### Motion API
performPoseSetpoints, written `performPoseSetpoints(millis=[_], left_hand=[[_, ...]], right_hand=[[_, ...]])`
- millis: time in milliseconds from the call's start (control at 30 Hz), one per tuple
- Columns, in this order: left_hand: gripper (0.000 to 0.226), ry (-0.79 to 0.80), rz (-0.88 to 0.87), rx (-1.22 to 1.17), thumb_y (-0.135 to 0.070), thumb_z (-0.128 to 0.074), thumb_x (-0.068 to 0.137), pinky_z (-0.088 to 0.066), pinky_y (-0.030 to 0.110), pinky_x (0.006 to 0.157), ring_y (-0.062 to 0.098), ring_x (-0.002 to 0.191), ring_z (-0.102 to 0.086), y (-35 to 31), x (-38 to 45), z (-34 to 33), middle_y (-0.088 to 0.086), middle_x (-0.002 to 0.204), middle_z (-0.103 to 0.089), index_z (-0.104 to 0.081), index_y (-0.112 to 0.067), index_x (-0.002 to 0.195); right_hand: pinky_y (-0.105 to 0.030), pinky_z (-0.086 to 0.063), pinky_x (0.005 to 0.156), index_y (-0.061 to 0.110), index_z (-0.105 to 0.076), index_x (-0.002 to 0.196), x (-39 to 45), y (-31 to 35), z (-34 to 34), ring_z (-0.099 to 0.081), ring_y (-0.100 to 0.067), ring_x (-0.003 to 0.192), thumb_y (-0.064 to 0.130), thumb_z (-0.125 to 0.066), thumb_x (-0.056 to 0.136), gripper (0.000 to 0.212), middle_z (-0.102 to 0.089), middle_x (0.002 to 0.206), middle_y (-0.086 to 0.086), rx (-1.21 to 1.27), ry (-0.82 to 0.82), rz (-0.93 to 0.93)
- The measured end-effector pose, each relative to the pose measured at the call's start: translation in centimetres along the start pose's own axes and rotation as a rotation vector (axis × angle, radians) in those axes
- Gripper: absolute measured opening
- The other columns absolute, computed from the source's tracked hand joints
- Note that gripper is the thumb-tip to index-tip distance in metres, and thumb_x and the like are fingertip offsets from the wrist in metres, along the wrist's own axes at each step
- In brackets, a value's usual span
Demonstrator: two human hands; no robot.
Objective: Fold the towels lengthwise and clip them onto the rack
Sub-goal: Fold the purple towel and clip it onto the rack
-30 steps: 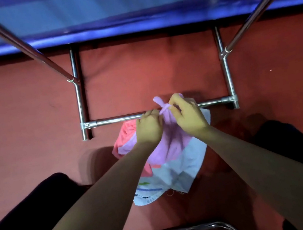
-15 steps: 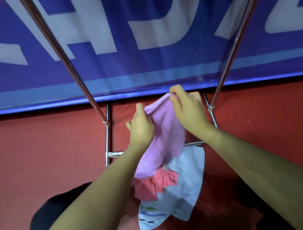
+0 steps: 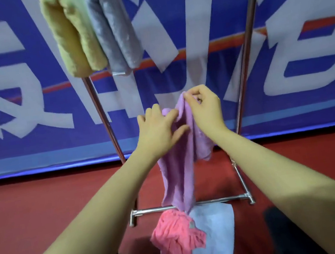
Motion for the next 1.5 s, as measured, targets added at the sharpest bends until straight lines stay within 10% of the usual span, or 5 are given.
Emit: performPoseSetpoints(millis=[133,767,1000,1267,1500], left_hand=[[0.051,-0.095,0.096,-0.016,-0.067,-0.059,0.074,-0.021,0.033,0.069,0.023,0.081,-0.035,-0.1,1.4,2.9,0.003,0.084,-0.036,-0.053,-0.017,0.082],[0.03,-0.228,0.129,-0.034,-0.034,-0.053,0.091,-0.016,0.031,0.073,0.023,0.09,-0.036,-0.5,7.1,11.9,0.002,0.085,-0.036,-0.043,-0.018,0.067],[0.038,-0.101,0.15,-0.051,-0.042,-0.053,0.087,-0.033,0.039,0.081,0.031,0.095,-0.043,1.9,6.6,11.1,0.007,0.095,-0.04,-0.047,-0.02,0.117],[0.056,0.056,0.093,-0.234,-0.073,-0.056,0.065,-0.026,0.029,0.075,0.019,0.088,-0.034,0.4,4.7,7.5,-0.001,0.089,-0.037,-0.06,-0.023,0.089],[0.021,-0.105,0.191,-0.26,-0.037,-0.057,0.086,-0.017,0.029,0.07,0.019,0.085,-0.028,-0.6,4.5,7.4,-0.001,0.086,-0.032,-0.061,-0.016,0.088]], right_hand=[[-0.012,-0.046,0.069,0.013,-0.062,0.083,0.8,4.1,0.1,-0.06,-0.005,0.077,0.016,-0.06,0.09,0.008,-0.064,0.079,0.008,0.113,0.08,0.026],[-0.028,-0.01,0.07,0.021,-0.065,0.089,-2.5,3.6,-0.7,-0.039,-0.017,0.093,0.039,-0.063,0.085,0.019,-0.052,0.092,0.007,-0.606,0.289,0.328],[-0.033,-0.04,0.065,0.015,-0.046,0.073,0.5,4.8,0.9,-0.051,-0.029,0.07,0.035,-0.05,0.095,0.03,-0.051,0.057,0.001,-0.248,0.127,0.111],[-0.037,-0.049,0.07,0.018,-0.057,0.064,2.6,8.0,0.4,-0.057,-0.023,0.069,0.033,-0.061,0.088,0.028,-0.056,0.054,0.007,-0.202,0.037,0.14],[-0.022,-0.049,0.063,0.009,-0.068,0.071,2.5,8.9,0.0,-0.061,-0.007,0.061,0.022,-0.067,0.085,0.019,-0.068,0.064,0.0,0.002,0.157,0.125]])
Point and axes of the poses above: each hand's wrist, its own x-axis towards the middle knuckle, its own z-axis out of the back of the hand, y = z × x, the point moved 6 cm from there along x, towards the middle knuckle
